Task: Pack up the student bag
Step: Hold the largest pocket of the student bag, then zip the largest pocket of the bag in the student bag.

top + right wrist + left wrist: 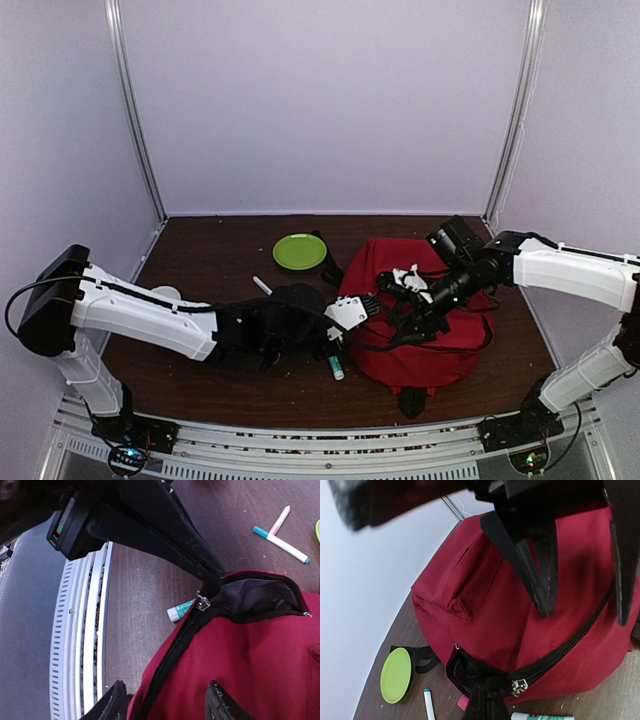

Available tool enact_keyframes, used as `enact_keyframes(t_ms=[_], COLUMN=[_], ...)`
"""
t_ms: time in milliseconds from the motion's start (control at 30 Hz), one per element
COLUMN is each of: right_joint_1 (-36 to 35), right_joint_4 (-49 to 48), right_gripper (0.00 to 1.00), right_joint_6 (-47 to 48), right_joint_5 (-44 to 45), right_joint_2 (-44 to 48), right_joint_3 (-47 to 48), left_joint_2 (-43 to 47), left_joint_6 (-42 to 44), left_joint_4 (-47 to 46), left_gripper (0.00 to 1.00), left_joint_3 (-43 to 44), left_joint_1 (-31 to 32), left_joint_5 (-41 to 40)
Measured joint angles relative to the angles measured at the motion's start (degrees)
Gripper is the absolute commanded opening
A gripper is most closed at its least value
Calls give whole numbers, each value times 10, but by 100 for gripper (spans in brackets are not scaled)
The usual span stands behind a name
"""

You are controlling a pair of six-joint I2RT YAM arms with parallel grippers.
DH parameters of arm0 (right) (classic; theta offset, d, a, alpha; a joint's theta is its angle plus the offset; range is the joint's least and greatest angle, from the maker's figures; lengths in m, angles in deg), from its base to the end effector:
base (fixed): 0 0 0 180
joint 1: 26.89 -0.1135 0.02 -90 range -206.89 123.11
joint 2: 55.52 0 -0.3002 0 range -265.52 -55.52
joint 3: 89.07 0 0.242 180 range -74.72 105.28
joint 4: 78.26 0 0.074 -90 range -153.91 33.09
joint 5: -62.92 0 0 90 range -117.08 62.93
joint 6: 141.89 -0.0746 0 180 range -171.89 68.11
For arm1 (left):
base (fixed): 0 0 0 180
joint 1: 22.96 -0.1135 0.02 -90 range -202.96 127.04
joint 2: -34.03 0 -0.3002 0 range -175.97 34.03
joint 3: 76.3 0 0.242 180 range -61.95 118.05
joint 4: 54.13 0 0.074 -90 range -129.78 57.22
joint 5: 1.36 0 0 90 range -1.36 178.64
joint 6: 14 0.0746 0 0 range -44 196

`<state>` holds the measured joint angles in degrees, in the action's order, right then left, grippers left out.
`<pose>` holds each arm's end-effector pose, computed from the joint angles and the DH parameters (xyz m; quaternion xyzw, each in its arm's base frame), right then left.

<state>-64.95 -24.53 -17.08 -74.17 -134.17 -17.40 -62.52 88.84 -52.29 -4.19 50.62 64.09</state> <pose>0.1727 0.2047 0.2696 -0.6080 0.6536 0.3929 0.2207 0.1433 -0.3766 0.2488 0.4864 0.6817 -0.1050 0.5363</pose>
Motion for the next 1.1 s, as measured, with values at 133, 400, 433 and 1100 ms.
enact_keyframes(t_ms=[133,400,433,1100], right_joint_1=[-28,-41,-41,-83], right_joint_4=[-22,-54,-57,53], right_gripper=[51,0,0,0], right_joint_6=[-43,-78,-77,94], right_joint_5=[6,38,39,63], right_joint_2=[-35,-49,-47,116], right_joint_3=[5,3,-2,-90], left_joint_2=[0,3,3,-73], left_joint_6=[-4,-8,-8,-14], left_joint_4=[-11,-26,-28,-53], left_gripper=[0,0,0,0], left_joint_3=[-5,-28,-30,10], left_joint_1=[1,4,4,-77], left_joint_5=[-8,-25,-26,53])
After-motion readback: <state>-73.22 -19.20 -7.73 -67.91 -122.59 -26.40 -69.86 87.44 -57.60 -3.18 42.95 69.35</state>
